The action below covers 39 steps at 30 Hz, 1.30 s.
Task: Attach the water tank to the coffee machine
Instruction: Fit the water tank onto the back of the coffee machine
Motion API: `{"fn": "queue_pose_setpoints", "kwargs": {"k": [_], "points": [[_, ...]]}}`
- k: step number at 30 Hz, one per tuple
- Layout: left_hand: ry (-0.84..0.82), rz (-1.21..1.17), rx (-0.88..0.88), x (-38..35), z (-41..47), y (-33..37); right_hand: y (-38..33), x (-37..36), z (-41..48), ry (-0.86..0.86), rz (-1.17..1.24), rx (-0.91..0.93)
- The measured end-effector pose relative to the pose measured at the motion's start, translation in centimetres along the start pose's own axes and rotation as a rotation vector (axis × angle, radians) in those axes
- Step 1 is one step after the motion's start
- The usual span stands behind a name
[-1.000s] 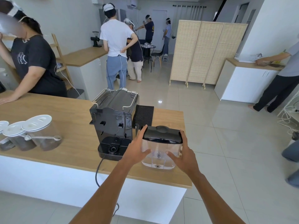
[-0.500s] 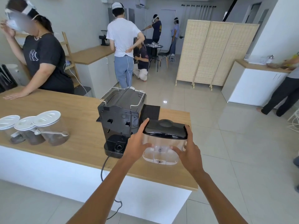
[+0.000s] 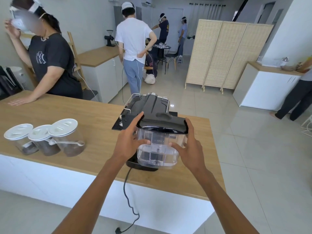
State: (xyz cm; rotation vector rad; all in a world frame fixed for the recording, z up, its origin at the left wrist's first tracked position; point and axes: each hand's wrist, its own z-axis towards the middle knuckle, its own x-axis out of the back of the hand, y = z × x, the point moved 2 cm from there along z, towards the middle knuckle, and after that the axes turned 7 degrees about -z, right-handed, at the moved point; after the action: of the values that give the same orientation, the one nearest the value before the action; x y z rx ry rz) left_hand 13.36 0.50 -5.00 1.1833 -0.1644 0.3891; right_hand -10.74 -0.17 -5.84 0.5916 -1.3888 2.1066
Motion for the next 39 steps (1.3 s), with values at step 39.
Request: {"fn": "queue_pose_setpoints", "kwargs": {"k": [39], "points": [[-0.032, -0.025, -0.065, 4.7, 2.0, -11.5, -3.5, -11.1, 0.3, 0.106, -0.238, -0.138]]}}
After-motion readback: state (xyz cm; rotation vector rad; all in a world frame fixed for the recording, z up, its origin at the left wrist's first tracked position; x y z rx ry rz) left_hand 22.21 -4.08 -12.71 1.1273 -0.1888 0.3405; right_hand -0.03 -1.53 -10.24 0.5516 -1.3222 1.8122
